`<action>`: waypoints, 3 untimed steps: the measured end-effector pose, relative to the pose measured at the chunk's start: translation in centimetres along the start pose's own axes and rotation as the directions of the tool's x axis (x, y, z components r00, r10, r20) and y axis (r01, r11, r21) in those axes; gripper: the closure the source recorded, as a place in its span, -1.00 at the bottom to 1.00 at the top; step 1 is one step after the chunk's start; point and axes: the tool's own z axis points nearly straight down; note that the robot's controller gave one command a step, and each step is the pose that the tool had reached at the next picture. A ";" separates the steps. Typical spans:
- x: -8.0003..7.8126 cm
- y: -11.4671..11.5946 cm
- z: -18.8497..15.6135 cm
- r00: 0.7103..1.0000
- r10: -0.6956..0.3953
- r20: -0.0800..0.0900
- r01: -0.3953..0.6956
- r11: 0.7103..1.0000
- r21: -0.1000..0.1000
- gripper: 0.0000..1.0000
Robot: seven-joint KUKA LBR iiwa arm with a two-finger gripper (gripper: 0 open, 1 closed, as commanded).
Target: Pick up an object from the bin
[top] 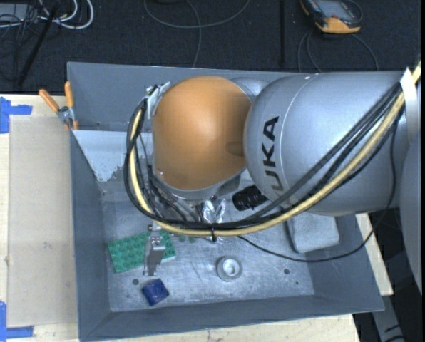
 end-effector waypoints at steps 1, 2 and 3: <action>-1.9 -1.7 16.0 0.998 -0.055 0.000 0.055 0.998 0.002 -1.00; -2.1 -1.7 15.5 0.999 -0.052 0.007 0.052 0.999 -0.002 1.00; -1.6 -2.4 0.0 0.998 -0.062 0.018 0.062 0.998 -0.004 1.00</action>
Offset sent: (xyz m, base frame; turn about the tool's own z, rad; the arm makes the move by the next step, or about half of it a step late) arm 0.0197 -0.0170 -0.1548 -0.0552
